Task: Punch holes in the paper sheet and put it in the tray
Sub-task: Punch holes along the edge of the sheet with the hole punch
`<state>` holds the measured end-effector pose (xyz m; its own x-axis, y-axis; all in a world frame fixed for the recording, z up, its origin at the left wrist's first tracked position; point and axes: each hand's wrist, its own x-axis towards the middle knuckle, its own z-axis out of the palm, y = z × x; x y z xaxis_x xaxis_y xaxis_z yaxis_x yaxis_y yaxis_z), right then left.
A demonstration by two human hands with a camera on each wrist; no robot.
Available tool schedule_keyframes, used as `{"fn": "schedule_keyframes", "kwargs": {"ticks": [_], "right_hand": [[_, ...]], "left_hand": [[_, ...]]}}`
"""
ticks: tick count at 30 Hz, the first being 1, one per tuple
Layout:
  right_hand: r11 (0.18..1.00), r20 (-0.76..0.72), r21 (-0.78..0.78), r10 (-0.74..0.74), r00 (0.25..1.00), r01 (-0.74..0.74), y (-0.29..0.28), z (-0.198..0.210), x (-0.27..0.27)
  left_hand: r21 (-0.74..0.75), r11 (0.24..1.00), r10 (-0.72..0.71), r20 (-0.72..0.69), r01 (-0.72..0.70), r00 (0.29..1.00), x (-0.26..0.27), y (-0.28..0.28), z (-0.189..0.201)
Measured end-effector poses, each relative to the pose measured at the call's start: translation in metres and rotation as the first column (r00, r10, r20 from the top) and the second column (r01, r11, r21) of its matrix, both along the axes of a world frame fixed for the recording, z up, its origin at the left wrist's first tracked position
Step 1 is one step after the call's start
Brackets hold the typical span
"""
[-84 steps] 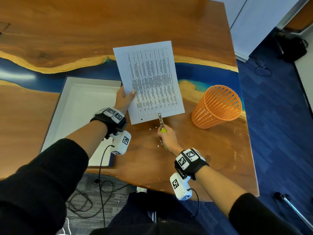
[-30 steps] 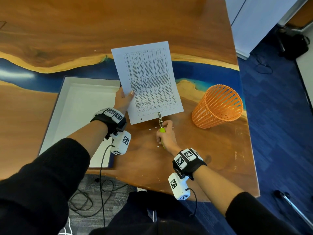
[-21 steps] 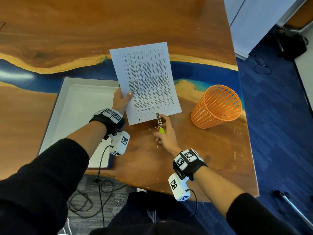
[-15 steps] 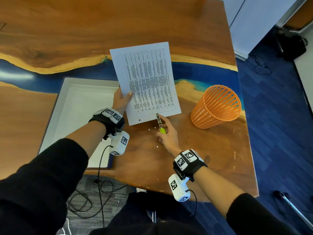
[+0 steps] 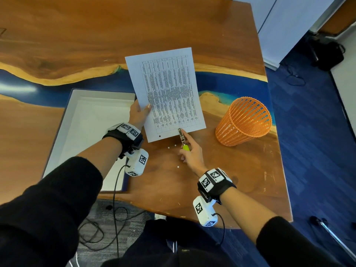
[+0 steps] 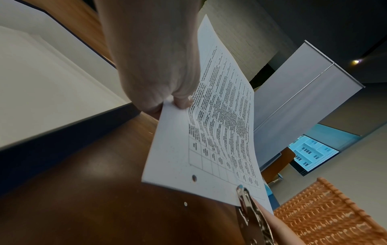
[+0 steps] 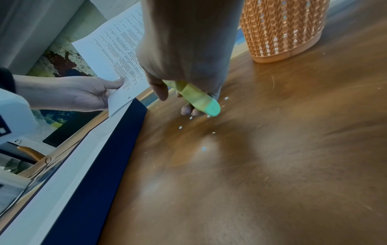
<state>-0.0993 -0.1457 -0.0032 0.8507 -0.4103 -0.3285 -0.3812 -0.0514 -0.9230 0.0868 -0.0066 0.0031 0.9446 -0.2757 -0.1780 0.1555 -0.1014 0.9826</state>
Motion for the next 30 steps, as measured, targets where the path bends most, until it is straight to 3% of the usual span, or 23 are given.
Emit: {"fn": "schedule_keyframes", "kwargs": {"ticks": [24, 30], "right_hand": [[0.999, -0.004, -0.035, 0.015, 1.0, -0.015, -0.006, 0.0, 0.002], [0.997, -0.115, -0.032, -0.071, 0.991, 0.068, -0.018, -0.009, -0.001]], "left_hand": [[0.012, 1.0, 0.008, 0.007, -0.008, 1.0, 0.003, 0.005, 0.001], [0.03, 0.999, -0.016, 0.007, 0.016, 1.0, 0.007, 0.012, 0.0]]}}
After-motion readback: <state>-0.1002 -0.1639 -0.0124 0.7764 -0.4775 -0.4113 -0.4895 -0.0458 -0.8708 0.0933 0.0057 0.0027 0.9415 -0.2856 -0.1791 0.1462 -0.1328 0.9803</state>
